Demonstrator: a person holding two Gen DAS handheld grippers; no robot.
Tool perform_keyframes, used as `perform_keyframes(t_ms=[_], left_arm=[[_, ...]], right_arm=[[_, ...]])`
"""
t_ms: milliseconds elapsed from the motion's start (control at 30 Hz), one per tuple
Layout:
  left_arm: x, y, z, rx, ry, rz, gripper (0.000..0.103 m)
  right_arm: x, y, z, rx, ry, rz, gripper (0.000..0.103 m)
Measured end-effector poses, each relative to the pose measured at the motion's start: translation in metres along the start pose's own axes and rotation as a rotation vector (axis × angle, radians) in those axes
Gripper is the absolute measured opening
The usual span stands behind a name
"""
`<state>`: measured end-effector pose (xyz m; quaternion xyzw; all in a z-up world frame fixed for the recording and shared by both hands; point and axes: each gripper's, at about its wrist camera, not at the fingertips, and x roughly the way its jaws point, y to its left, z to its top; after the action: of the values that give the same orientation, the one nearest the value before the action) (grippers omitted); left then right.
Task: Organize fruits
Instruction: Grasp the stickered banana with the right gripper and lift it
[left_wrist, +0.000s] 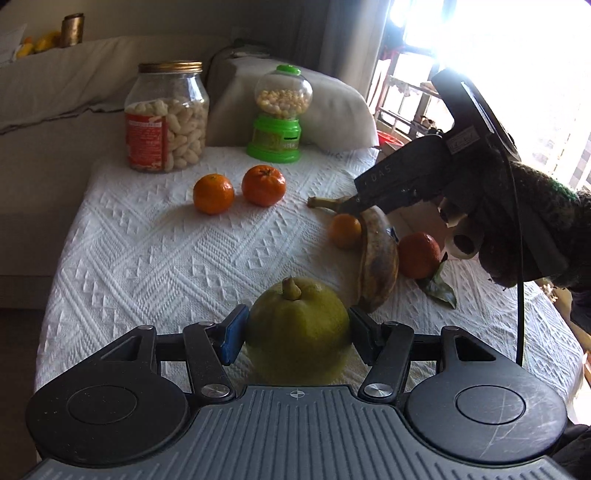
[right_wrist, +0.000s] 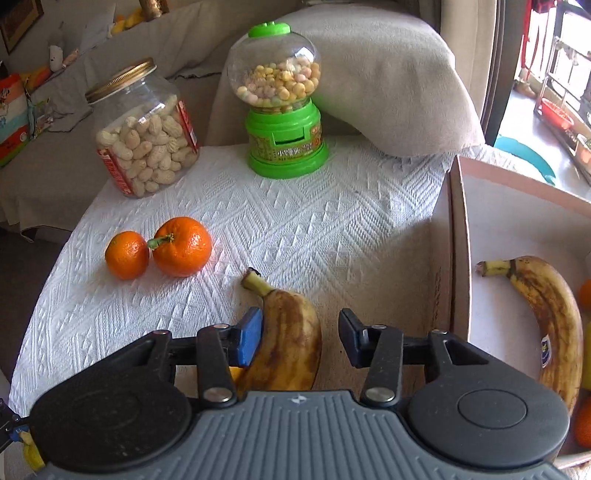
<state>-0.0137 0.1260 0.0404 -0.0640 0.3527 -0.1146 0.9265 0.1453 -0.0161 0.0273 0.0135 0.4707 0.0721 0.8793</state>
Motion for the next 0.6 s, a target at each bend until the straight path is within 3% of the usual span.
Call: perform_keyframes(t_ms=[67, 333, 600], left_arm=[[-0.001, 0.006, 0.001, -0.018, -0.009, 0.008, 0.064], [-0.002, 0.017, 0.003, -0.066, -0.023, 0.008, 0.064], [0.004, 0.017, 0.004, -0.073, -0.035, 0.031, 0.064]], right_arm=[[0.007, 0.001, -0.003, 0.006, 0.038, 0.008, 0.045], [0.0, 0.04, -0.012, -0.242, -0.036, 0.073, 0.038], [-0.007, 0.036, -0.03, -0.148, 0.005, 0.076, 0.048]])
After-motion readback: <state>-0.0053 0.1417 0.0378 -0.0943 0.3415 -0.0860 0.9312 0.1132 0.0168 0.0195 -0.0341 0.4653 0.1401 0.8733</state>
